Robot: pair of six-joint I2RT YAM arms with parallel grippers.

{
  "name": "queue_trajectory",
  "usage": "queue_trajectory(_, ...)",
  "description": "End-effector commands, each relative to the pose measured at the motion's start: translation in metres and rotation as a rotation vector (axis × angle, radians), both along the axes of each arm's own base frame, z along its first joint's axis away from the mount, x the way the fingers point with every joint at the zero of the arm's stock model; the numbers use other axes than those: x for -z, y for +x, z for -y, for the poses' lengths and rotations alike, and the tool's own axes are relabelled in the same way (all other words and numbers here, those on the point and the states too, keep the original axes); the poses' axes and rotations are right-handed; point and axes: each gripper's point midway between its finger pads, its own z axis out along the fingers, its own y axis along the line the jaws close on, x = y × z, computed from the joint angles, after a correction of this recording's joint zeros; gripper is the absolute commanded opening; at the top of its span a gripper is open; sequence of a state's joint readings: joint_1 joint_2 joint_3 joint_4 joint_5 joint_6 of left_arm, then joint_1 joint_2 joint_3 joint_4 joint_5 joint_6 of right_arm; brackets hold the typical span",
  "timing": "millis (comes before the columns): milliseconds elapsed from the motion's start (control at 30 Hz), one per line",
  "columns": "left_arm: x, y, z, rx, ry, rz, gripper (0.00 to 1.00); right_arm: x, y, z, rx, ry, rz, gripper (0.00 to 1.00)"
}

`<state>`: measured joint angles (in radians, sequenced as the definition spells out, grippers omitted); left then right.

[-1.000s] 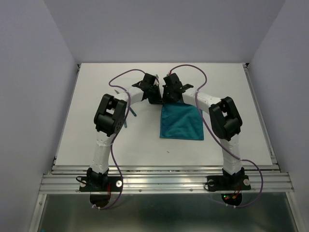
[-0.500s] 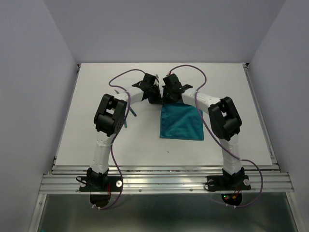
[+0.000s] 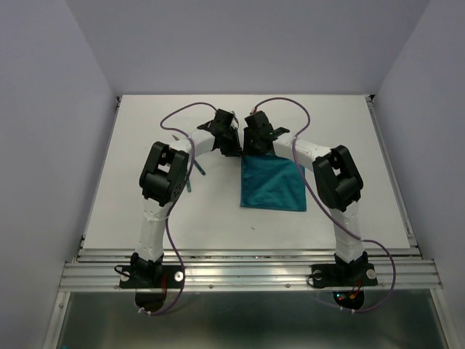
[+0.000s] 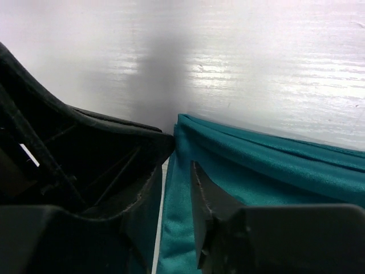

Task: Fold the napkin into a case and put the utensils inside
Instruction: Smooth out the lower triangle-folded napkin at the center of the board.

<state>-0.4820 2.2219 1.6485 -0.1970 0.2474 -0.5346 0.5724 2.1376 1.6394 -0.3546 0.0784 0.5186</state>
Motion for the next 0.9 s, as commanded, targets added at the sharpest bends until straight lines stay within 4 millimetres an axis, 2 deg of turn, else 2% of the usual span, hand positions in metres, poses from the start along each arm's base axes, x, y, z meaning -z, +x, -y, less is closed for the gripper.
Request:
queue_trajectory(0,-0.043,0.003,-0.008,-0.021,0.019,0.078,0.28,-0.037,0.010,-0.016,-0.024,0.062,0.096,0.34)
queue_trajectory(33,-0.046,0.004,-0.010,-0.025,0.025,0.079,0.28,-0.045,0.009,-0.015,-0.020,0.066,0.108,0.37)
queue_trajectory(67,-0.048,0.004,-0.010,-0.026,0.028,0.085,0.28,-0.042,0.008,-0.013,-0.015,0.057,0.105,0.38)
queue_trajectory(100,-0.054,0.005,-0.012,-0.032,0.035,0.101,0.29,-0.056,0.009,-0.010,-0.005,0.065,0.134,0.39)
queue_trajectory(133,-0.058,0.007,-0.014,-0.038,0.036,0.108,0.29,-0.057,0.006,-0.007,-0.001,0.061,0.137,0.39)
queue_trajectory(167,-0.061,0.007,-0.013,-0.038,0.038,0.115,0.29,-0.062,0.008,0.001,0.019,0.064,0.146,0.39)
queue_trajectory(200,-0.067,0.007,-0.014,-0.043,0.037,0.126,0.29,-0.078,0.010,0.011,0.041,0.075,0.177,0.40)
queue_trajectory(267,-0.072,0.007,-0.014,-0.044,0.029,0.136,0.29,-0.086,0.011,0.027,0.075,0.076,0.190,0.40)
queue_trajectory(300,-0.078,0.007,-0.013,-0.038,0.016,0.145,0.29,-0.089,0.007,0.040,0.095,0.077,0.192,0.40)
queue_trajectory(333,-0.081,0.005,-0.008,-0.032,0.005,0.149,0.29,-0.089,0.011,0.058,0.133,0.078,0.192,0.39)
queue_trajectory(367,-0.083,0.005,-0.006,-0.025,-0.005,0.154,0.29,-0.087,0.011,0.070,0.155,0.075,0.186,0.39)
queue_trajectory(400,-0.086,0.001,0.000,-0.006,-0.023,0.151,0.29,-0.076,0.005,0.084,0.173,0.063,0.158,0.38)
queue_trajectory(433,-0.087,0.000,0.004,0.005,-0.034,0.154,0.29,-0.080,0.004,0.096,0.193,0.067,0.163,0.37)
queue_trajectory(467,-0.089,-0.004,0.015,0.029,-0.046,0.157,0.29,-0.075,0.008,0.121,0.242,0.065,0.152,0.36)
queue_trajectory(533,-0.094,-0.007,0.028,0.061,-0.062,0.169,0.29,-0.060,-0.001,0.145,0.275,0.074,0.110,0.32)
queue_trajectory(567,-0.090,-0.012,0.039,0.094,-0.066,0.163,0.29,-0.055,0.000,0.163,0.308,0.079,0.098,0.31)
queue_trajectory(667,-0.079,-0.014,0.051,0.117,-0.056,0.146,0.28,-0.039,-0.004,0.190,0.347,0.054,0.065,0.24)
queue_trajectory(767,-0.065,-0.010,0.050,0.108,-0.036,0.126,0.27,-0.024,-0.002,0.200,0.352,0.034,0.036,0.18)
queue_trajectory(800,-0.052,-0.009,0.047,0.103,-0.016,0.108,0.27,-0.021,-0.001,0.200,0.348,0.030,0.032,0.16)
queue_trajectory(867,-0.042,-0.006,0.044,0.098,0.000,0.090,0.26,-0.019,0.006,0.208,0.353,0.018,0.032,0.13)
